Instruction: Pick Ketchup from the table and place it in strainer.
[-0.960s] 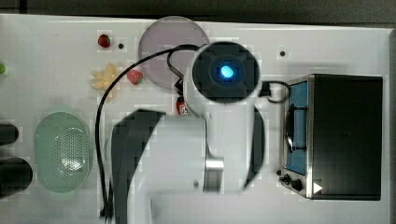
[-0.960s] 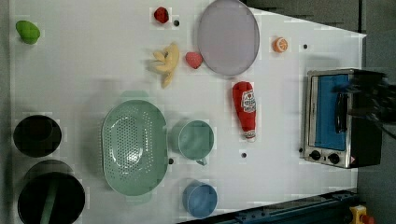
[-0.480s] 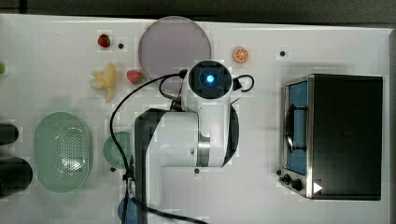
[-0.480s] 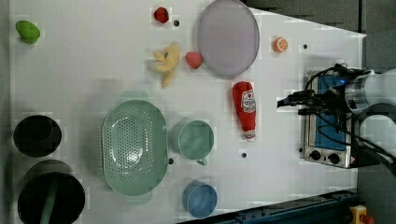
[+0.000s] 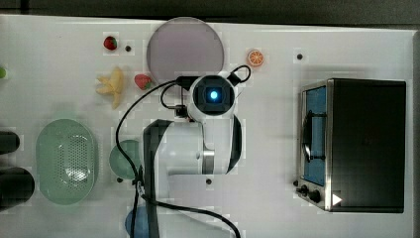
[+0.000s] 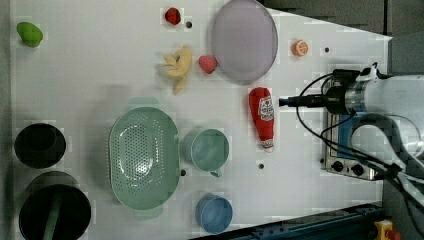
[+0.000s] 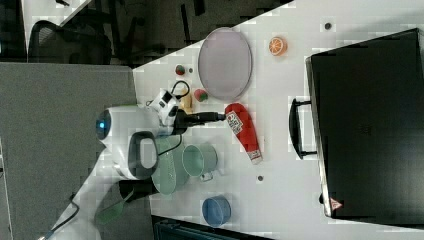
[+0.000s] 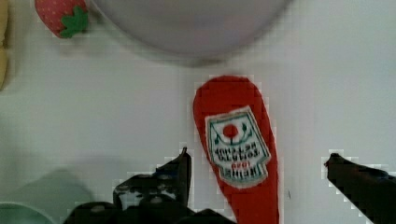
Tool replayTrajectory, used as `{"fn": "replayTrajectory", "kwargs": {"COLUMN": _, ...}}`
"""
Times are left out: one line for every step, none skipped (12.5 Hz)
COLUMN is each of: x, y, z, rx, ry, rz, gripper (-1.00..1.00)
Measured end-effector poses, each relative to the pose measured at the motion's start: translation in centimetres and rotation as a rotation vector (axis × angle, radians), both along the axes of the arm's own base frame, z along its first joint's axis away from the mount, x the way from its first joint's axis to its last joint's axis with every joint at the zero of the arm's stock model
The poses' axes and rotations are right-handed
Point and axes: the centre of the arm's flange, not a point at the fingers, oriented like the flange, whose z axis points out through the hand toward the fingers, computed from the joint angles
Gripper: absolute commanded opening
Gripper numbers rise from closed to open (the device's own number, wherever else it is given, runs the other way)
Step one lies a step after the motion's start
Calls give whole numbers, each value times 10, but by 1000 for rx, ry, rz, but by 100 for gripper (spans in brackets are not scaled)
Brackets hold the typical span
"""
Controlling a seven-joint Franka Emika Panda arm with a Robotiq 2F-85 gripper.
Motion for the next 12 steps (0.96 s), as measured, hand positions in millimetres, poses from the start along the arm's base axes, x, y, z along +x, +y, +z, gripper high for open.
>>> {"fn": "replayTrajectory", "kwargs": {"x": -5, "y": 2, "z": -15, "rx": 1, "ry": 11, "rz": 30, "gripper": 100}}
{"fn": "replayTrajectory", "kwargs": {"x": -10, "y": 3, "z": -32, "rx": 4, "ry": 22, "rz": 50, "gripper": 100}}
{"fn": "replayTrajectory", "kwargs": {"x": -13, "y": 4, "z": -47, "rx": 6, "ry": 24, "rz": 73, "gripper": 100}}
{"fn": "replayTrajectory", "kwargs": {"x": -17, "y": 4, "z": -62, "rx": -2, "ry": 42, "rz": 96, "gripper": 100}}
{"fn": "replayTrajectory", "kwargs": {"x": -23, "y": 4, "z": -78, "rx": -2, "ry": 61, "rz": 108, "gripper": 100}}
{"fn": "replayTrajectory", "kwargs": {"x": -27, "y": 4, "z": -93, "rx": 3, "ry": 64, "rz": 111, "gripper": 100}}
{"fn": "replayTrajectory", "kwargs": {"x": -32, "y": 3, "z": -107, "rx": 5, "ry": 72, "rz": 113, "gripper": 100}}
{"fn": "replayTrajectory", "kwargs": {"x": -38, "y": 3, "z": -120, "rx": 8, "ry": 86, "rz": 120, "gripper": 100}}
{"fn": "replayTrajectory", "kwargs": {"x": -43, "y": 3, "z": -129, "rx": 10, "ry": 90, "rz": 121, "gripper": 100}}
{"fn": "replayTrajectory", "kwargs": {"x": -46, "y": 3, "z": -135, "rx": 10, "ry": 81, "rz": 122, "gripper": 100}}
{"fn": "replayTrajectory", "kwargs": {"x": -47, "y": 5, "z": -137, "rx": 11, "ry": 77, "rz": 126, "gripper": 100}}
{"fn": "replayTrajectory", "kwargs": {"x": -47, "y": 5, "z": -137, "rx": 13, "ry": 62, "rz": 124, "gripper": 100}}
